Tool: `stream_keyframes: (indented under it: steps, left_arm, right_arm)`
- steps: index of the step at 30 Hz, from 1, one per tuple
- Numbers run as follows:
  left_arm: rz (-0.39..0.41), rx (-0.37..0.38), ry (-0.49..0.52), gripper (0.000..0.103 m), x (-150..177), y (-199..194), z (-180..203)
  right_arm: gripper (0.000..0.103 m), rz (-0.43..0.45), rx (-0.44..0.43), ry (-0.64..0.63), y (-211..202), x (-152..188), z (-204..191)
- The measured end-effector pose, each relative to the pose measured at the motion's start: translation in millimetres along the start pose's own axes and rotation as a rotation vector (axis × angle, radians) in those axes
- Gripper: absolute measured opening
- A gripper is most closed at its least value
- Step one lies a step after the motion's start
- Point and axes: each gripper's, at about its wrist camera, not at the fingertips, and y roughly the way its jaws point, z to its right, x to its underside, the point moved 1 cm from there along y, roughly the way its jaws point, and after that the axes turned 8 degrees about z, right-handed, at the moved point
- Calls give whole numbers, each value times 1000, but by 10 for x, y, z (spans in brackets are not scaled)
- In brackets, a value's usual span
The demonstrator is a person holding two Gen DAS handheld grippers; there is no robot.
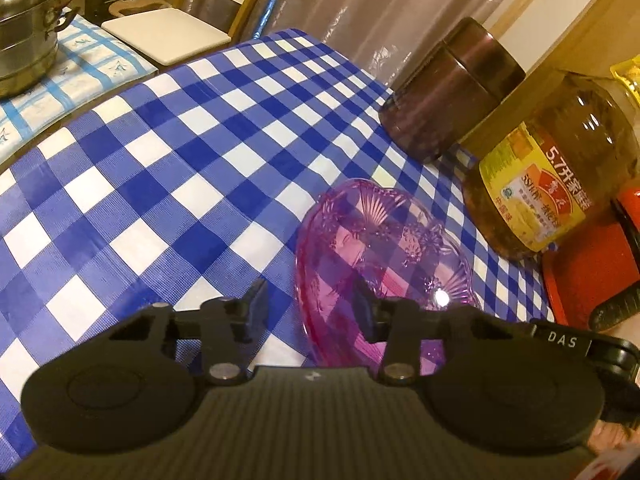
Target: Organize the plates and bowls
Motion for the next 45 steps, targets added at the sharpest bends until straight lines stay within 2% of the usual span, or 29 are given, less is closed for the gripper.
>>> stream_keyframes:
  steps: [2, 6, 10, 14, 24, 34, 45]
  left_arm:
    - [1, -2, 6, 33, 2, -4, 2]
    - [0, -3, 4, 30, 5, 2, -6]
    - [-3, -5, 3, 22, 5, 4, -14]
    - [-1, -3, 24, 17, 4, -2, 22]
    - [27, 4, 66, 17, -44, -129, 159]
    - [60, 50, 136, 17, -93, -407, 502]
    - [30, 162, 249, 17, 137, -649, 1128]
  right_arm:
    - [22, -4, -1, 6, 10, 2, 8]
    - [19, -17, -4, 4, 37, 26, 15]
    - [9, -19, -4, -2, 43, 39, 6]
    - [9, -18, -9, 1, 38, 43, 4]
    - [8, 11, -24, -5, -103, -18, -18]
    - [8, 75, -17, 3, -544, -84, 29]
    - [8, 182, 51, 84, -1400, -56, 381]
